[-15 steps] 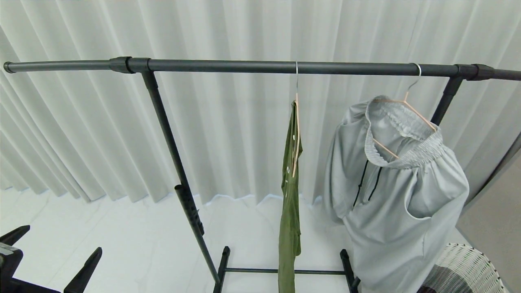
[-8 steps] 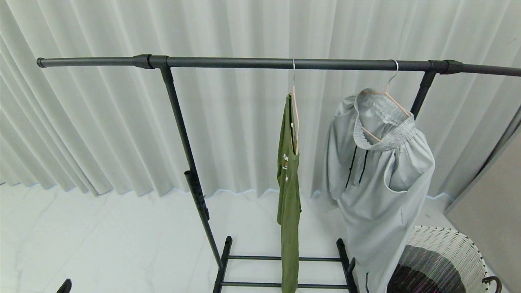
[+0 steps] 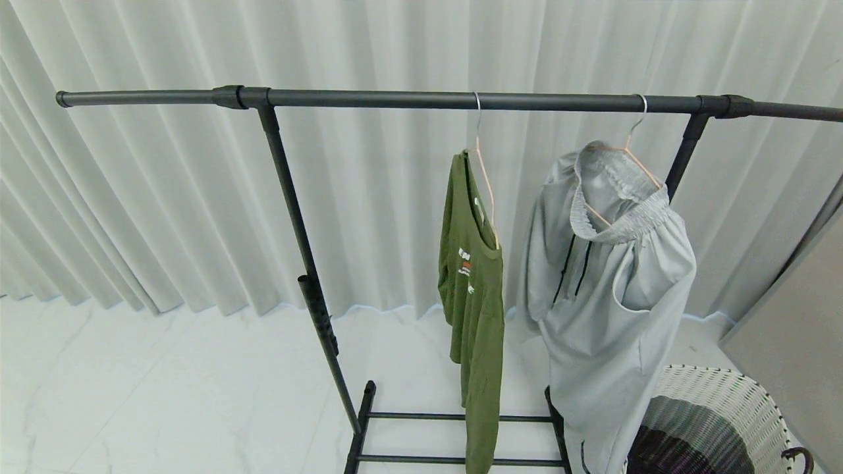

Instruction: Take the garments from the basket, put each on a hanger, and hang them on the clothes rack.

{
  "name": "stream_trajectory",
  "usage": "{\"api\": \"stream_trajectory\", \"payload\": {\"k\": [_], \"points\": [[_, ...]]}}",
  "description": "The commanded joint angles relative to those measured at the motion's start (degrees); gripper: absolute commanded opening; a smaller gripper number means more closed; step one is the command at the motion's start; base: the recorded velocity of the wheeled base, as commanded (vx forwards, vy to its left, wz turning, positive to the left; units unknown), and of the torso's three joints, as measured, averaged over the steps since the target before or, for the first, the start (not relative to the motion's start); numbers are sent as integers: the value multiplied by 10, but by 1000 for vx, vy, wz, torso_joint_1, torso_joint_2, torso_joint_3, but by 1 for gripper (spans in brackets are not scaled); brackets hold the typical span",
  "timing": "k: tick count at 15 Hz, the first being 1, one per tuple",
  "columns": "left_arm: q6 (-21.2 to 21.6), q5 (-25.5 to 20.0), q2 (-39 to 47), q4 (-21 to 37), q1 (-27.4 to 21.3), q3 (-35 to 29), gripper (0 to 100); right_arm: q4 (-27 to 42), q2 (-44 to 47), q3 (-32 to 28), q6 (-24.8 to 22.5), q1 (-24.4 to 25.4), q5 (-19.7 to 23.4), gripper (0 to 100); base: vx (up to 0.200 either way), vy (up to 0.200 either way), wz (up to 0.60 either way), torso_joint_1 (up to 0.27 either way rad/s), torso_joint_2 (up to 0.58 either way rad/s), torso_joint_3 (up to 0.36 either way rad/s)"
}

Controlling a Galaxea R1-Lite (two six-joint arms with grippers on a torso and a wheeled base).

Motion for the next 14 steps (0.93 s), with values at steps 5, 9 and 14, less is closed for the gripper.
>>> {"api": "stream_trajectory", "payload": {"k": [5, 9, 14], "points": [[-123, 40, -9, 12, 1, 1, 100, -12, -9, 14, 15, 0, -46, 100, 0, 0, 0, 0, 0, 0], [-127, -87, -9, 11, 1, 1, 100, -9, -9, 14, 21, 0, 48, 100, 0, 0, 0, 0, 0, 0], [-135, -260, -8, 42, 0, 1, 100, 45, -9, 11, 96, 23, 129, 100, 0, 0, 0, 0, 0, 0]]}}
